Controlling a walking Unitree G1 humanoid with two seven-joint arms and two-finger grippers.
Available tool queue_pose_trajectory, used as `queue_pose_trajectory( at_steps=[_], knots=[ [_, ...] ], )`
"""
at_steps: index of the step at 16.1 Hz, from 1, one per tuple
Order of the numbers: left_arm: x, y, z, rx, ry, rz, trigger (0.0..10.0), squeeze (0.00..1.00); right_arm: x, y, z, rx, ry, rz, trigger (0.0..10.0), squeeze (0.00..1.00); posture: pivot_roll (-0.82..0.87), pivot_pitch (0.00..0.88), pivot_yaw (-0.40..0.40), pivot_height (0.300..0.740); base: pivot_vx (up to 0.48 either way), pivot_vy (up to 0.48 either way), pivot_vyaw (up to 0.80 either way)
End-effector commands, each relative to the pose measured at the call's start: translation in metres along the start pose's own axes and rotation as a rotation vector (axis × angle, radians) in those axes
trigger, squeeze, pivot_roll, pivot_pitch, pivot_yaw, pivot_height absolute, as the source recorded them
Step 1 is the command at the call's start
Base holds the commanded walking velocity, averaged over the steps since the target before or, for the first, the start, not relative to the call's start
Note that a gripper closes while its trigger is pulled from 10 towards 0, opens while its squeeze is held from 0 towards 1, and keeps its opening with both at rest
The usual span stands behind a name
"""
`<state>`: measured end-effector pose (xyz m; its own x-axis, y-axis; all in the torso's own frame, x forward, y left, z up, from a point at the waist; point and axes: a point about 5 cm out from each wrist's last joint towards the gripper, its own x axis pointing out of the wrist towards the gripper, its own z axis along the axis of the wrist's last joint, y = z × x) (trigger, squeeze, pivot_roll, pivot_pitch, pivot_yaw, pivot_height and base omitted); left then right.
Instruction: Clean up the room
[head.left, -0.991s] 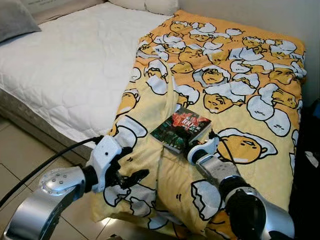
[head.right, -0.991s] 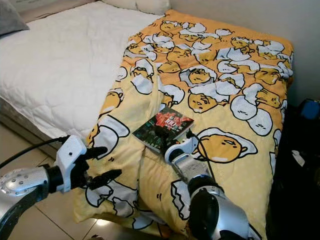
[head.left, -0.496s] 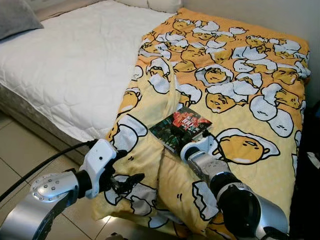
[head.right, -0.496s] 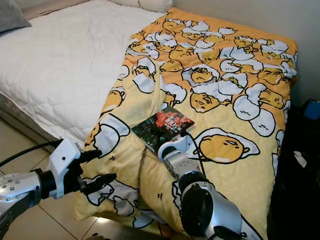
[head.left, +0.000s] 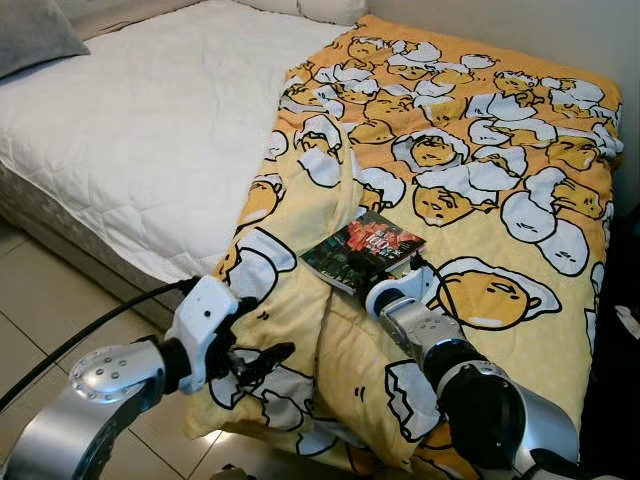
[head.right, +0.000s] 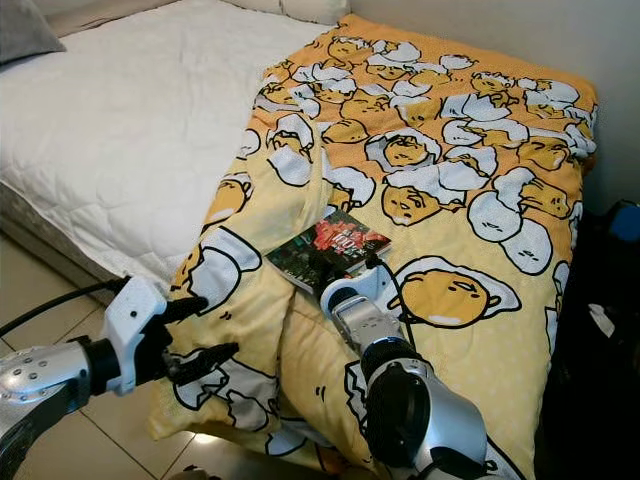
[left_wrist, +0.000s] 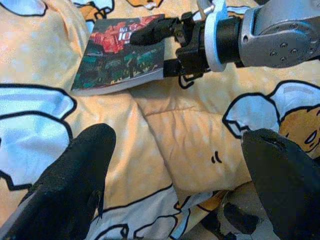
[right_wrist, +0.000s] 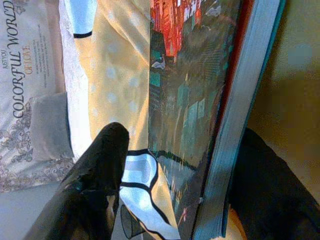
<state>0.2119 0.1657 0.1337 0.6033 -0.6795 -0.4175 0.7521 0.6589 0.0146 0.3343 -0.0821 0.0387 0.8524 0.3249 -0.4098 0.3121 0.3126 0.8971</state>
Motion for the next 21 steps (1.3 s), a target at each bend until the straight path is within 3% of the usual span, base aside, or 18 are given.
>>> queue_pose_trajectory(
  at_steps=[1, 18, 21],
  knots=[
    [0.001, -0.003, 0.003, 0.007, -0.007, -0.009, 10.0, 0.87, -0.002, -0.005, 0.003, 0.001, -0.016, -0.020, 0.0, 0.00, 0.10, 0.066, -0.040, 0.740, 0.000, 0.000, 0.00],
    [0.023, -0.032, 0.007, -0.021, -0.028, -0.010, 10.0, 0.87, -0.006, -0.018, 0.005, -0.021, -0.001, -0.035, 0.0, 0.00, 0.06, 0.081, -0.072, 0.740, 0.000, 0.000, 0.00],
    [0.024, -0.029, 0.006, -0.024, -0.030, 0.004, 10.0, 0.87, -0.006, -0.016, 0.007, -0.031, 0.002, -0.014, 0.0, 0.00, 0.05, 0.065, -0.062, 0.740, 0.000, 0.000, 0.00]
  ],
)
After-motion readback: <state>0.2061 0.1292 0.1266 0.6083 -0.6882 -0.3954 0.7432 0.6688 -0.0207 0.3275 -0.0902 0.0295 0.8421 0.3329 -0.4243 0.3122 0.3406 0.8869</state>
